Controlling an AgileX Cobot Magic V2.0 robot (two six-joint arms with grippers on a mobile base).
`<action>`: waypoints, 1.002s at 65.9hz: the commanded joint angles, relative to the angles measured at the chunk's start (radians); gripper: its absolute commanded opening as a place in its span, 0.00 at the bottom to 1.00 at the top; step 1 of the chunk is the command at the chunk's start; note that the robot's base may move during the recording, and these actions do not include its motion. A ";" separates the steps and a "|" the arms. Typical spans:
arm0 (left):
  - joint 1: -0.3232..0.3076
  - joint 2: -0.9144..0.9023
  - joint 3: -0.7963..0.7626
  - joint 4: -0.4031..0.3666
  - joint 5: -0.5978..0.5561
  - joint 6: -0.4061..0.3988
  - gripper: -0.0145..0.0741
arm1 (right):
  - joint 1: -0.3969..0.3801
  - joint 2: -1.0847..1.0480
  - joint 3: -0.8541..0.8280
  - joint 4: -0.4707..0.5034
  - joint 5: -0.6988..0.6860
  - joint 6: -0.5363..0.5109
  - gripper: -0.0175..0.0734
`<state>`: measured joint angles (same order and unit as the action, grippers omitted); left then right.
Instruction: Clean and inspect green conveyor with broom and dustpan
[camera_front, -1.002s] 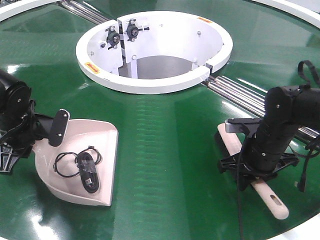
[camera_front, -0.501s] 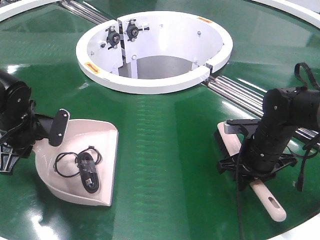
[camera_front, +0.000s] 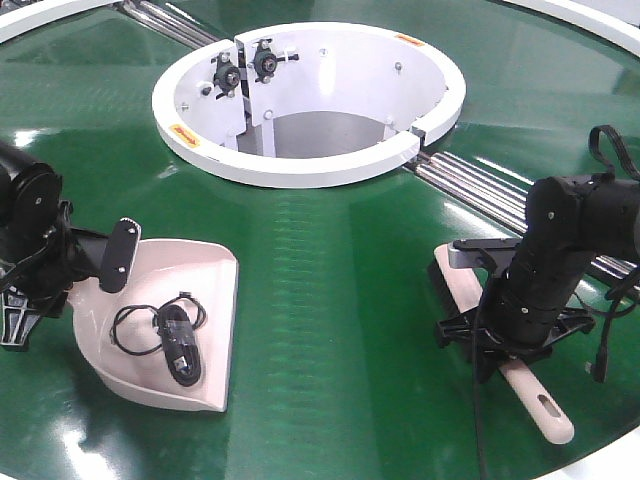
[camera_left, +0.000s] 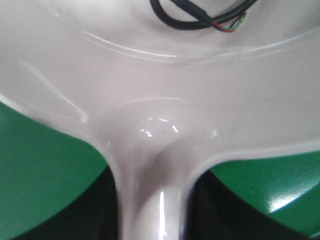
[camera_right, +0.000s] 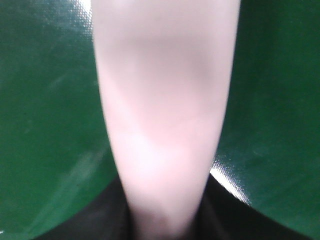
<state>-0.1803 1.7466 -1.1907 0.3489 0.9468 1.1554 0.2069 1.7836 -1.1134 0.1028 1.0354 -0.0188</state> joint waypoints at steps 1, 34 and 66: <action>-0.007 -0.040 -0.019 -0.011 -0.009 0.008 0.28 | -0.007 -0.037 -0.022 -0.005 0.007 -0.009 0.49; -0.007 -0.040 -0.019 -0.024 -0.027 0.008 0.62 | -0.007 -0.041 -0.022 -0.005 0.005 -0.021 0.71; -0.007 -0.051 -0.019 -0.101 0.047 0.007 0.76 | -0.007 -0.134 -0.022 -0.005 -0.020 -0.027 0.71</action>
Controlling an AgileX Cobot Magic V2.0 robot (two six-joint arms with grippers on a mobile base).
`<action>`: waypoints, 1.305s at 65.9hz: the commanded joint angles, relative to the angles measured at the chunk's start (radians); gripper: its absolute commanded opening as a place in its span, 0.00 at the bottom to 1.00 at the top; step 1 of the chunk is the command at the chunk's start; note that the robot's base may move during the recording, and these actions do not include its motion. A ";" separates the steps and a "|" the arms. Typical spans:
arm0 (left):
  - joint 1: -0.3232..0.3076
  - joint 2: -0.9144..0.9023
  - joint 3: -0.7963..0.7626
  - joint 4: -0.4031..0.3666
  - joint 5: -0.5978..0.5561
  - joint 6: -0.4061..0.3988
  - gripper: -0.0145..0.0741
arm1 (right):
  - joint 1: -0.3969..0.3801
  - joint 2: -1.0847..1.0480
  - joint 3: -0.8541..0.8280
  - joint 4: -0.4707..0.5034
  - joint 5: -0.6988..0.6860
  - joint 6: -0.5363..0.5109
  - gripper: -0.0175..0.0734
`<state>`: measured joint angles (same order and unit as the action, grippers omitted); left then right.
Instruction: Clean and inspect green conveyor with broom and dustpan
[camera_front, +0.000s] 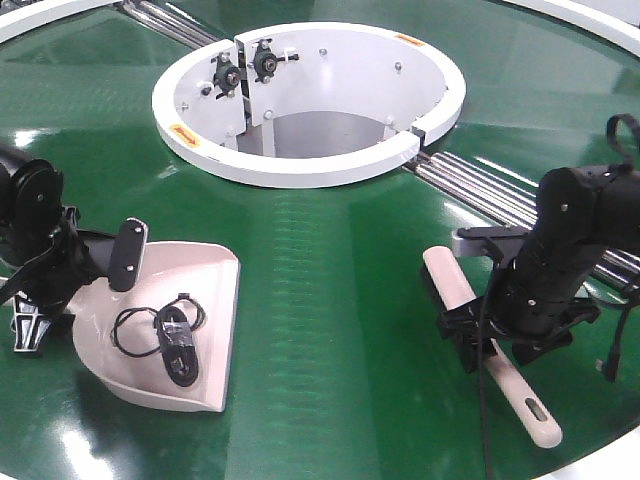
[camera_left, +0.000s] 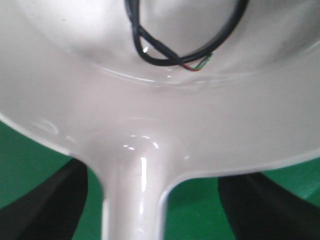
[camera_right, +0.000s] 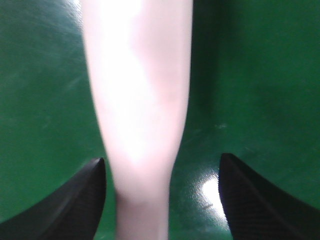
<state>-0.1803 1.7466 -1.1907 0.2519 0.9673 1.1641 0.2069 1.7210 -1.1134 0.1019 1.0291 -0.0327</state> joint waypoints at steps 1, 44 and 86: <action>-0.007 -0.055 -0.019 -0.004 0.031 -0.002 0.76 | -0.007 -0.077 -0.022 -0.005 -0.014 -0.013 0.71; -0.007 -0.351 -0.019 -0.220 0.050 -0.003 0.76 | -0.007 -0.385 -0.022 -0.045 -0.201 -0.004 0.71; -0.007 -0.725 -0.019 -0.506 -0.247 -0.344 0.75 | -0.007 -0.726 -0.022 -0.041 -0.492 -0.020 0.71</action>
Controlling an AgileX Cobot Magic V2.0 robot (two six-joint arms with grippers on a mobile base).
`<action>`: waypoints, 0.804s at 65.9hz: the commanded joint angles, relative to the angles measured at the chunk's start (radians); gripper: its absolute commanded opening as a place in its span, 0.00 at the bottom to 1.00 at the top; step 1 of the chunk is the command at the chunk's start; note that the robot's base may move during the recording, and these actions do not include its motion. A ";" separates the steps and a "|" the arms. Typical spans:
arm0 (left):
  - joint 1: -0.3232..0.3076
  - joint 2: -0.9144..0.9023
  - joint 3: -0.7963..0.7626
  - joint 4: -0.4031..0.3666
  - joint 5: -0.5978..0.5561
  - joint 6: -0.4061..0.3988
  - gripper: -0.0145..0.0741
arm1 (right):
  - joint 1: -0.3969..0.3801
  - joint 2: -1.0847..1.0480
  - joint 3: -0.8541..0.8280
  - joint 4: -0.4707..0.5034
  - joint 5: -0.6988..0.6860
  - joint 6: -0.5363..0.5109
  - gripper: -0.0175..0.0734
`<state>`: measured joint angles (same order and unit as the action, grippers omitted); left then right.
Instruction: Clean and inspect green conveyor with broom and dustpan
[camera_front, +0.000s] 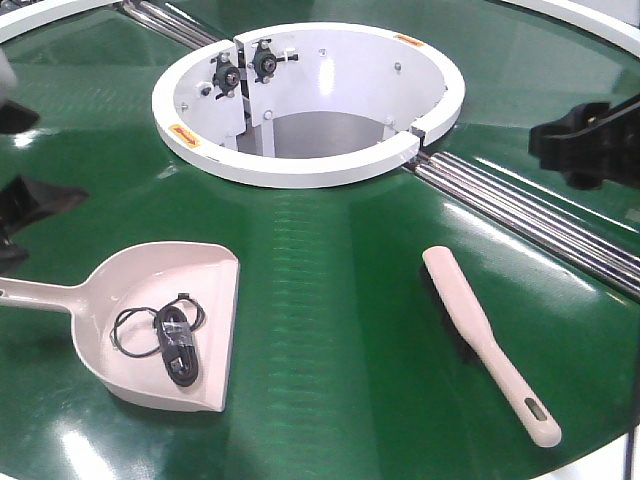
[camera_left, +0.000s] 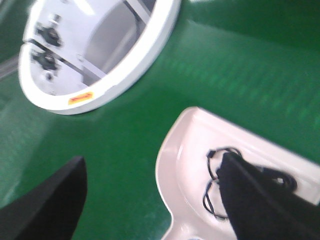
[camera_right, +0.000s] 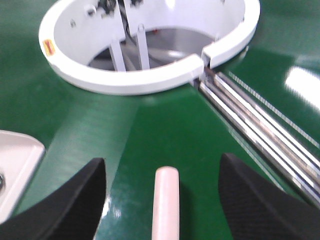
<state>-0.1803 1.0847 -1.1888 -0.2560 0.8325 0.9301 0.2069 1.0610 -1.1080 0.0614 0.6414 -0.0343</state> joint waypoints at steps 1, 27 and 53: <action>-0.007 -0.071 -0.021 0.010 -0.128 -0.146 0.75 | -0.007 -0.079 -0.027 -0.001 -0.111 -0.018 0.71; -0.045 -0.401 0.148 0.157 -0.368 -0.588 0.75 | -0.006 -0.355 0.077 -0.012 -0.181 -0.055 0.71; -0.045 -0.708 0.635 0.158 -0.551 -0.735 0.75 | -0.006 -0.701 0.578 -0.011 -0.443 -0.094 0.71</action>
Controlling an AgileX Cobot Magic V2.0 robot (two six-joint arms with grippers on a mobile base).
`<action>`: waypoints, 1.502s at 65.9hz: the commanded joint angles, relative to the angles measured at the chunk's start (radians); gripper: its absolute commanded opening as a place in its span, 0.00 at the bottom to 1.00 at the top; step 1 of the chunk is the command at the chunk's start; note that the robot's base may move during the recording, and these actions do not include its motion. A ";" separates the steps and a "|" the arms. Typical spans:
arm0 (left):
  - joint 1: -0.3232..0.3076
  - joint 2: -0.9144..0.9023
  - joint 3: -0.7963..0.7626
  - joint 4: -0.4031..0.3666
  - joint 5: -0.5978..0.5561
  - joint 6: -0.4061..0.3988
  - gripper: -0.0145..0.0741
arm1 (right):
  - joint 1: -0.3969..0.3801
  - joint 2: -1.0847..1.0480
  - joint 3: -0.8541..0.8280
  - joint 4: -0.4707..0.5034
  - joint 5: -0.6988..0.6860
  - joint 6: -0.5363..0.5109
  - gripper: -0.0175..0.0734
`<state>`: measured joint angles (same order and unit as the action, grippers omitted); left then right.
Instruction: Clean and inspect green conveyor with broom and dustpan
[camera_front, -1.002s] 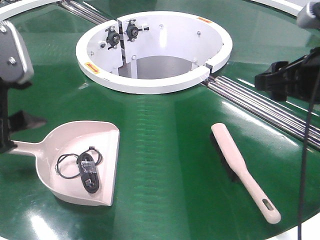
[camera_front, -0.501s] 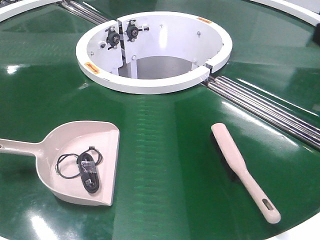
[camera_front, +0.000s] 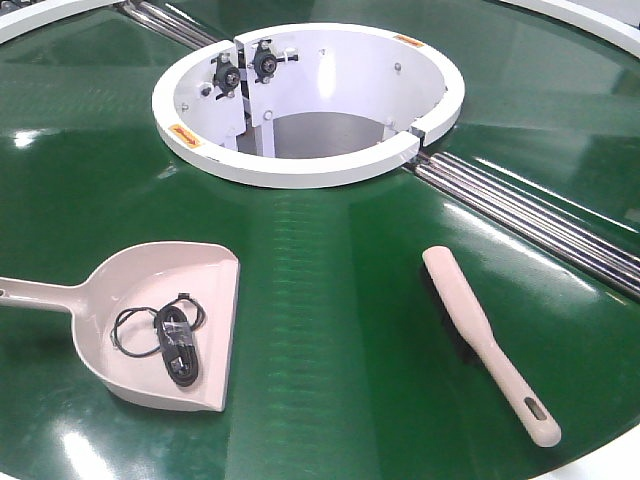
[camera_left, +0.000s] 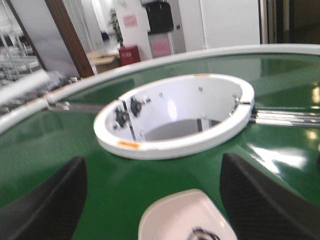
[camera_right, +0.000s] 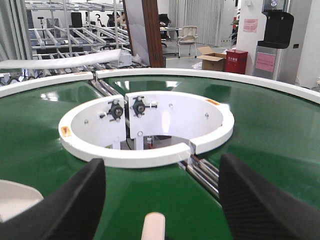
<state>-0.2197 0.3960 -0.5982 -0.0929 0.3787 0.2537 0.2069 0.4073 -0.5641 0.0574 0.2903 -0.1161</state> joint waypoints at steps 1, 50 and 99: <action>-0.006 -0.027 0.055 -0.005 -0.099 -0.061 0.75 | -0.006 -0.057 0.045 -0.007 -0.094 -0.013 0.71; -0.006 -0.179 0.355 0.012 -0.308 -0.068 0.26 | -0.006 -0.149 0.251 -0.004 -0.195 -0.008 0.29; -0.006 -0.179 0.355 0.013 -0.341 -0.066 0.16 | -0.006 -0.149 0.252 -0.002 -0.190 -0.006 0.18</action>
<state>-0.2197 0.2087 -0.2169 -0.0710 0.1156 0.1960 0.2069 0.2494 -0.2861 0.0574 0.1758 -0.1173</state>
